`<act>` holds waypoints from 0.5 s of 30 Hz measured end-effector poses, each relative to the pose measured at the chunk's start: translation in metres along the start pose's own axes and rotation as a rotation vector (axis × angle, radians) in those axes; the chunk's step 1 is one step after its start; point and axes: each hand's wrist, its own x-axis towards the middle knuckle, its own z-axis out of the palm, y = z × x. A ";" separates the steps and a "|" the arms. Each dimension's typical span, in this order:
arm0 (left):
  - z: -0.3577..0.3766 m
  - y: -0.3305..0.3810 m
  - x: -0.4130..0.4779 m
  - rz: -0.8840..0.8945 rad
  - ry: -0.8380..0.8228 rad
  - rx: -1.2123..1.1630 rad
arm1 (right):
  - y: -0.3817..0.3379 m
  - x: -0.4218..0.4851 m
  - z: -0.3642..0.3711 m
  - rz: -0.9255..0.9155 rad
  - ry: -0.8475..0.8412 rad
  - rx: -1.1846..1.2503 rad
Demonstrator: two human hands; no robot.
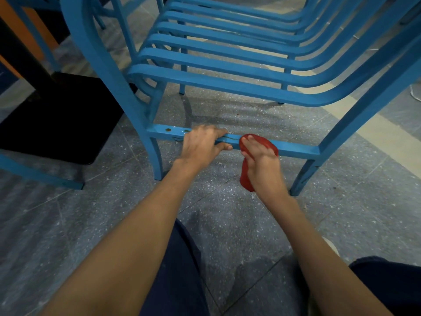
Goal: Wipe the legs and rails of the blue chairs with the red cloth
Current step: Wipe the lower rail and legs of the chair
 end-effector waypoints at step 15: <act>-0.042 -0.037 -0.001 -0.039 -0.093 -0.009 | -0.031 0.039 0.003 0.136 -0.083 -0.148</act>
